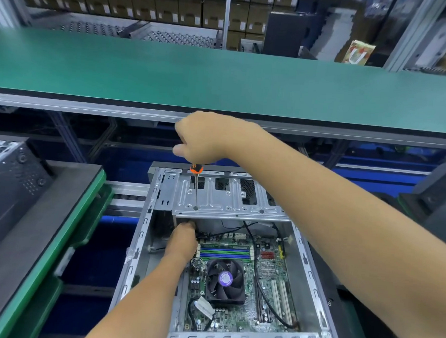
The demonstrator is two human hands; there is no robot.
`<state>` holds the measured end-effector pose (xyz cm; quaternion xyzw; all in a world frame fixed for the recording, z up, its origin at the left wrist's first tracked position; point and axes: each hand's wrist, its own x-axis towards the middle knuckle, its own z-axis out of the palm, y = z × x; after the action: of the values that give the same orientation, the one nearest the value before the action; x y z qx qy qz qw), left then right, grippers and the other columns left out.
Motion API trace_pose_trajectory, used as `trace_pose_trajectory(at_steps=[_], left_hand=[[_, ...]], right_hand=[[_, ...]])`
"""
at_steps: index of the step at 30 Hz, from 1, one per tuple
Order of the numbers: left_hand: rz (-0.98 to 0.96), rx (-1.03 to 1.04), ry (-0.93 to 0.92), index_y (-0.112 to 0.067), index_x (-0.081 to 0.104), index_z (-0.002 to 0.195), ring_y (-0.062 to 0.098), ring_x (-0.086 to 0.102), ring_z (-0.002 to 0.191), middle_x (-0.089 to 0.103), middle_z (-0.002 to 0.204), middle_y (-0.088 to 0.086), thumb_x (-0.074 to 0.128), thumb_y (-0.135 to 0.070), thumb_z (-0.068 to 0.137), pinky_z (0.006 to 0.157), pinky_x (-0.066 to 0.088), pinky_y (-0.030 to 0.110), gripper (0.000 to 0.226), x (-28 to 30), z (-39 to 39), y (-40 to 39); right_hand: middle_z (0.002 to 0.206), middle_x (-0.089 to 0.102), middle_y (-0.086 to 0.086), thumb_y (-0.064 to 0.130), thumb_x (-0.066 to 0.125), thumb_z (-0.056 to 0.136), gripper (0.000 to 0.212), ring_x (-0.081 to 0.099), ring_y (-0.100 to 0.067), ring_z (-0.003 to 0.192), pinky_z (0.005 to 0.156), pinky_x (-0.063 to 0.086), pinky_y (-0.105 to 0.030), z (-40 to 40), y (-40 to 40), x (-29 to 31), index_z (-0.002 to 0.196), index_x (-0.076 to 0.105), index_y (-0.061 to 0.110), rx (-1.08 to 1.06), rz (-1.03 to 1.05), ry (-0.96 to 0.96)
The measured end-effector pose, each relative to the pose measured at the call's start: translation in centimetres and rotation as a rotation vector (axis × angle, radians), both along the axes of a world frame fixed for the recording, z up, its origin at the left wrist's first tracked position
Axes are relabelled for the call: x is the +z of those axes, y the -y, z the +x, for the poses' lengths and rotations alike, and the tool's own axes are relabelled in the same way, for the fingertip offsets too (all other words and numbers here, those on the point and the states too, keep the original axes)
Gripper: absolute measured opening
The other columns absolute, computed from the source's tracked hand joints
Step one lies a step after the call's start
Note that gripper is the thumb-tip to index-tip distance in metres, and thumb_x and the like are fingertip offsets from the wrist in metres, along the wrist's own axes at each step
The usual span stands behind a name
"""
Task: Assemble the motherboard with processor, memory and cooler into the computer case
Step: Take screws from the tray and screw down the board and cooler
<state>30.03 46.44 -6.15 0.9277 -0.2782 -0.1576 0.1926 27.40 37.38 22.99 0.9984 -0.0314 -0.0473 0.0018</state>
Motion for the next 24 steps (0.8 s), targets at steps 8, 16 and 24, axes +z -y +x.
trace_pose_trajectory(at_steps=[8, 16, 24], left_hand=[[-0.004, 0.006, -0.005, -0.002, 0.057, 0.096, 0.033, 0.06, 0.085, 0.062, 0.095, 0.017, 0.041, 0.014, 0.082, 0.067, 0.048, 0.034, 0.026, 0.3, -0.2, -0.1], [-0.02, 0.012, -0.001, 0.0, 0.058, 0.095, 0.037, 0.06, 0.087, 0.062, 0.096, 0.02, 0.039, 0.015, 0.08, 0.072, 0.05, 0.039, 0.028, 0.3, -0.1, 0.1], [-0.009, 0.005, -0.016, 0.0, 0.056, 0.096, 0.036, 0.06, 0.086, 0.062, 0.097, 0.02, 0.04, 0.014, 0.081, 0.073, 0.052, 0.04, 0.026, 0.4, -0.1, 0.0]], right_hand=[[0.068, 0.042, -0.004, 0.033, 0.046, 0.099, 0.038, 0.047, -0.026, 0.066, 0.059, 0.033, -0.031, -0.3, 0.5, -0.4, 0.068, 0.039, 0.012, -0.03, 0.011, 0.099], [0.104, 0.056, -0.002, 0.009, 0.05, 0.089, 0.012, 0.054, -0.023, 0.084, 0.069, 0.044, -0.036, -0.6, 0.9, 0.2, 0.099, 0.054, 0.013, 0.124, 0.145, -0.016], [0.08, 0.047, -0.007, 0.025, 0.044, 0.095, 0.029, 0.052, -0.028, 0.057, 0.053, 0.039, -0.033, -0.3, 1.0, -0.3, 0.071, 0.049, 0.01, 0.013, 0.062, -0.002]])
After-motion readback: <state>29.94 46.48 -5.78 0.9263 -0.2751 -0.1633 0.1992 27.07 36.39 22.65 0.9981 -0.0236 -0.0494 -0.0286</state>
